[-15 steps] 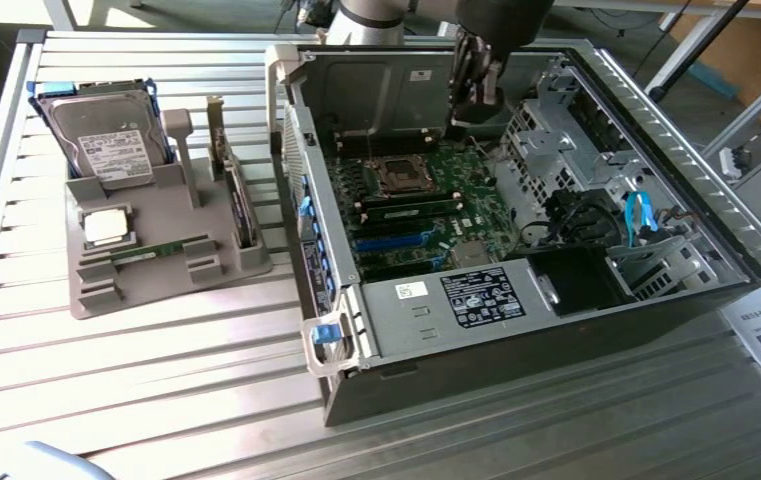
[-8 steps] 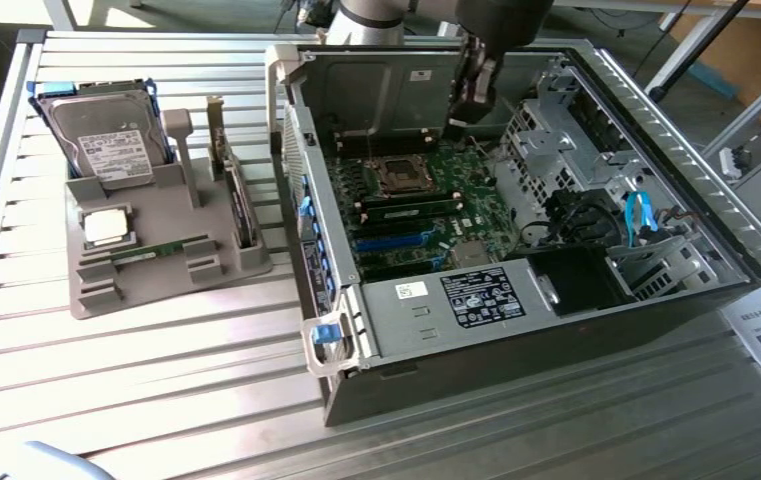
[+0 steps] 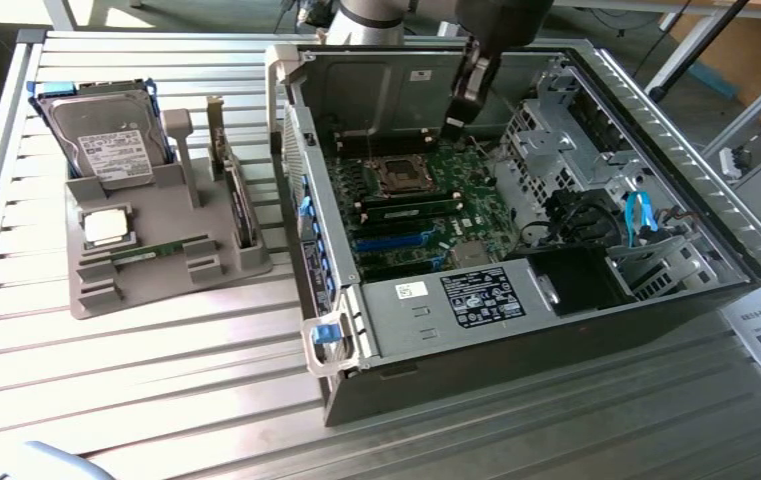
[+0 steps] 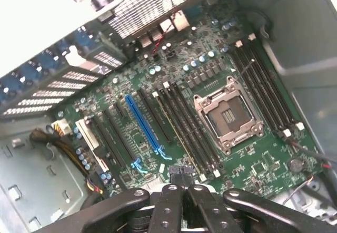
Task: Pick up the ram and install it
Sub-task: 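Press down the ram until it locks into place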
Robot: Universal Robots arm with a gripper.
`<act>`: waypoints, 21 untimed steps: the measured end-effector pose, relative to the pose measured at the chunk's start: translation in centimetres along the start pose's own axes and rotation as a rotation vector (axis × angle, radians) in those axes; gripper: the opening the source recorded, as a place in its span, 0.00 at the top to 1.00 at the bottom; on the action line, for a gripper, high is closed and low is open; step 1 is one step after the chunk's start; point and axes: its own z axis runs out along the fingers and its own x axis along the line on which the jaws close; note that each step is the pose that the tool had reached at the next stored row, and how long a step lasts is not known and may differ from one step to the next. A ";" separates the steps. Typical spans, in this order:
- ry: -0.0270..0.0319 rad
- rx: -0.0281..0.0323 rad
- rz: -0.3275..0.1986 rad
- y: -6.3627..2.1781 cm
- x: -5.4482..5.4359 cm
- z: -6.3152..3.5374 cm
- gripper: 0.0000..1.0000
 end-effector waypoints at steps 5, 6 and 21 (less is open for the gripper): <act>0.0000 -0.0038 0.084 0.00 0.0 0.03 0.90; -0.0001 -0.0045 0.101 0.00 0.0 0.04 0.90; -0.0003 -0.0158 0.353 0.00 0.0 0.12 0.90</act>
